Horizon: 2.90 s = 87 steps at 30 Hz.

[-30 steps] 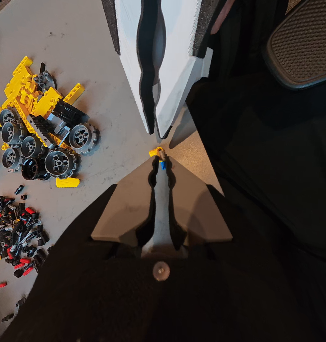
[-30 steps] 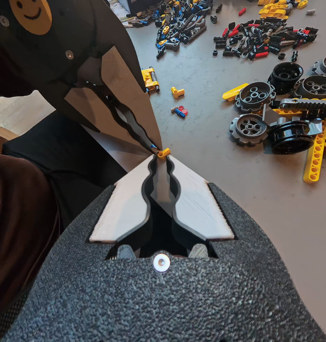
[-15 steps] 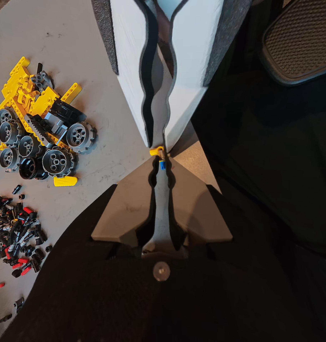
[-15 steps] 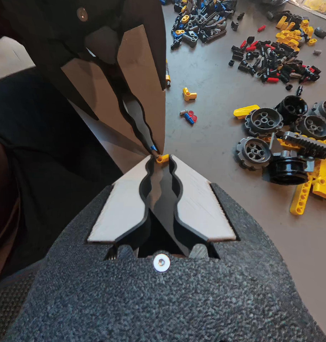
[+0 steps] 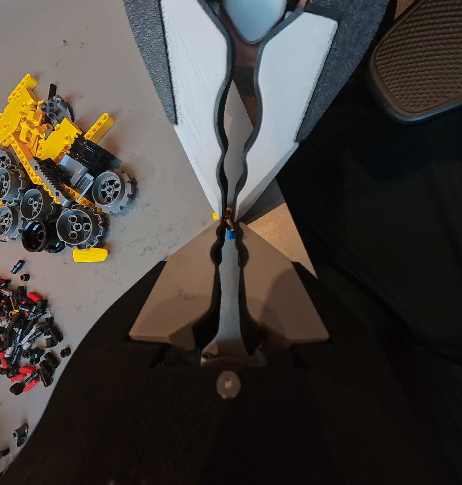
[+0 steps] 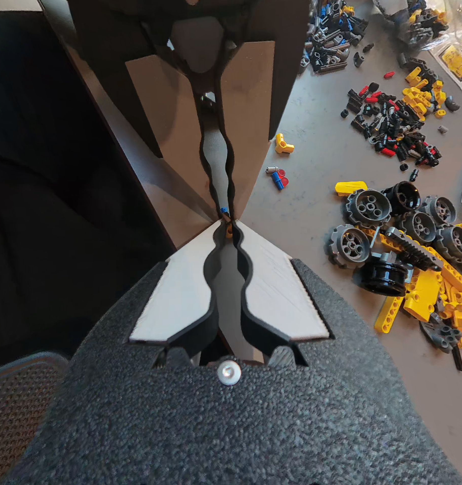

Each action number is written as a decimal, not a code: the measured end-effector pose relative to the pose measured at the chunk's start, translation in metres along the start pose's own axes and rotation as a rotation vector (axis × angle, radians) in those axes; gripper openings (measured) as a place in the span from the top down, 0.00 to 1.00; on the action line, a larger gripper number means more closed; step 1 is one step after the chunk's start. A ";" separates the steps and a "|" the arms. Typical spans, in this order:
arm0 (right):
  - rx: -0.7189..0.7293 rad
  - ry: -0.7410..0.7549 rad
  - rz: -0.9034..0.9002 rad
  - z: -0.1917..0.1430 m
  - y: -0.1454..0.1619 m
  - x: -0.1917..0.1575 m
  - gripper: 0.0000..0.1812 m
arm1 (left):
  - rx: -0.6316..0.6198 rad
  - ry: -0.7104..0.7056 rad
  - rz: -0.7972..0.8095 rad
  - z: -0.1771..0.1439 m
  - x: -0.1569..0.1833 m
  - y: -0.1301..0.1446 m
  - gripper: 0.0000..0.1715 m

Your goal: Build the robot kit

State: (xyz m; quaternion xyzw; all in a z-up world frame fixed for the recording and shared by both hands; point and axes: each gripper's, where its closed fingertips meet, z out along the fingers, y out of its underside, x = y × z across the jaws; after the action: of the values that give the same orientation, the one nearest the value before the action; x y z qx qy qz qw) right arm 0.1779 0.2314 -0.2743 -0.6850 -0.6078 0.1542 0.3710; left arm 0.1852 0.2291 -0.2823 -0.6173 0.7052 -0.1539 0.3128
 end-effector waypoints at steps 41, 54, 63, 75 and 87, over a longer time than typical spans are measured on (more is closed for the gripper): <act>0.320 -0.045 0.665 -0.031 0.017 0.038 0.99 | 0.025 -0.311 -0.269 -0.057 -0.015 0.017 0.96; 0.371 0.025 0.574 -0.049 0.016 -0.014 0.95 | 0.170 -0.409 -0.485 -0.182 0.101 0.068 0.88; 0.341 0.071 0.531 -0.099 0.003 -0.115 0.87 | 0.263 -0.402 -0.696 -0.161 0.231 0.068 0.86; 0.300 -0.014 0.501 -0.165 0.030 -0.290 0.75 | 0.138 -0.415 -0.861 -0.088 0.406 0.035 0.79; 0.105 0.078 0.179 -0.162 0.052 -0.384 0.65 | 0.080 -0.538 -0.852 -0.082 0.471 0.014 0.68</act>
State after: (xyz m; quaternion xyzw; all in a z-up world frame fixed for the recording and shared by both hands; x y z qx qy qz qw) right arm 0.2405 -0.1831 -0.2932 -0.7217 -0.5203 0.1918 0.4144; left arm 0.1027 -0.2373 -0.3467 -0.8556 0.2786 -0.1301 0.4164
